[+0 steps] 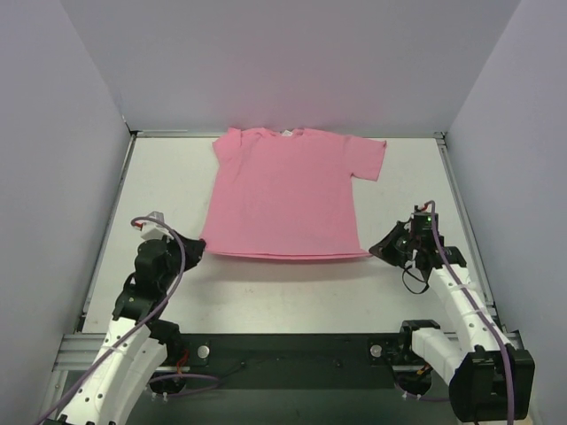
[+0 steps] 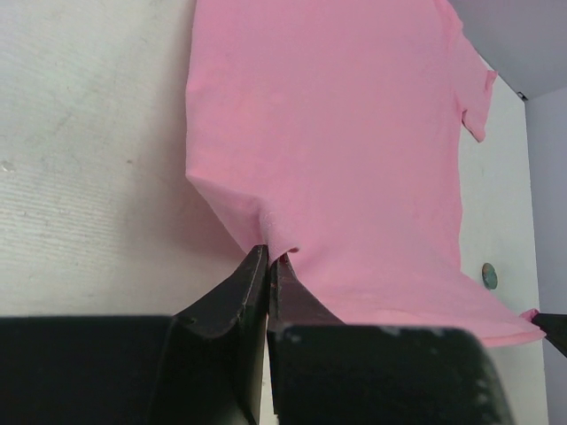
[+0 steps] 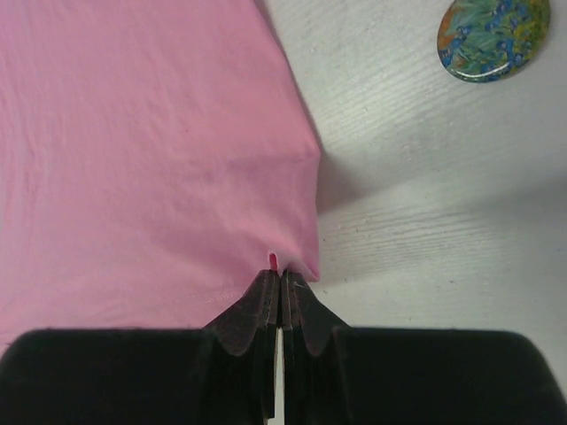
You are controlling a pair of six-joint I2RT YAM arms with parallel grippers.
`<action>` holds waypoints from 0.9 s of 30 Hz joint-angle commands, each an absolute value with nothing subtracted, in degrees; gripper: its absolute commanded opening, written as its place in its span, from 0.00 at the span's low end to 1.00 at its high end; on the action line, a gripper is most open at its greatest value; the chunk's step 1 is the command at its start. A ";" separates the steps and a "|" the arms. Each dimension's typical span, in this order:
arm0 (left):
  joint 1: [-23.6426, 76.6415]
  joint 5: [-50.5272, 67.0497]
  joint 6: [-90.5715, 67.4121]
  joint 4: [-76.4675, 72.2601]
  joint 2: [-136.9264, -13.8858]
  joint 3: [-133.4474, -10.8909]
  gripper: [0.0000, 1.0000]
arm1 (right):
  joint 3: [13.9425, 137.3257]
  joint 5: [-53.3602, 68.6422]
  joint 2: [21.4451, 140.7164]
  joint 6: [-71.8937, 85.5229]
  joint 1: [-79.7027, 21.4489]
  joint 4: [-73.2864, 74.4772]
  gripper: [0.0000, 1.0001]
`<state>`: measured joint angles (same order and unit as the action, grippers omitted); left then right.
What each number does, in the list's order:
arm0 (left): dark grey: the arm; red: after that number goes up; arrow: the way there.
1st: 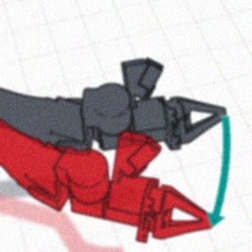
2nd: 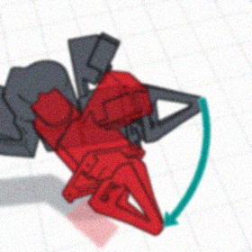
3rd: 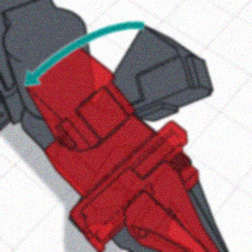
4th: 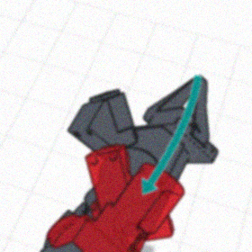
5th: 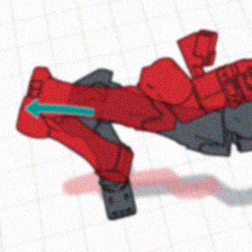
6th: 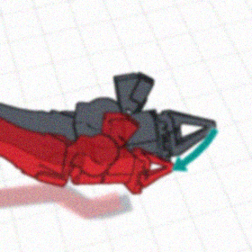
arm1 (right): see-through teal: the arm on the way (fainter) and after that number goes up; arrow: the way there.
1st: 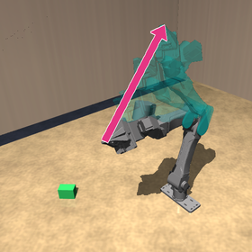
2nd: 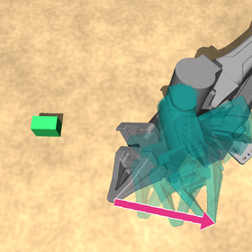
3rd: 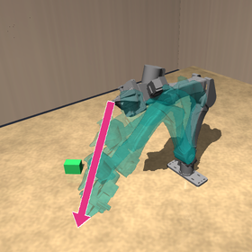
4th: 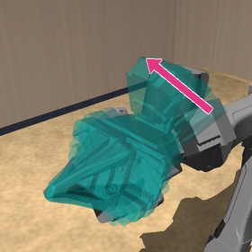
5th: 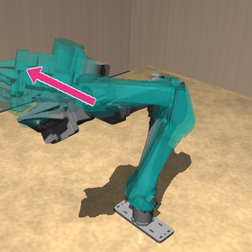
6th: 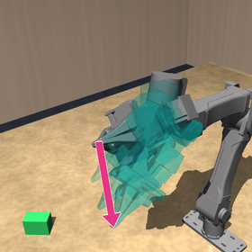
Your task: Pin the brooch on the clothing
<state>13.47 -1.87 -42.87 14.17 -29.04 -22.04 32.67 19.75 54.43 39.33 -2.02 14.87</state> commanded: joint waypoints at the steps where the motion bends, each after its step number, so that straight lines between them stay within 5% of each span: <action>1: 13.62 -1.15 -45.61 21.34 -28.56 -23.82 0.00 | 32.43 18.11 51.86 40.34 -2.20 22.32 0.00; 27: 27.42 -1.49 -54.40 46.40 -35.68 -31.20 0.00 | 30.15 16.61 45.53 42.28 -4.48 42.71 0.00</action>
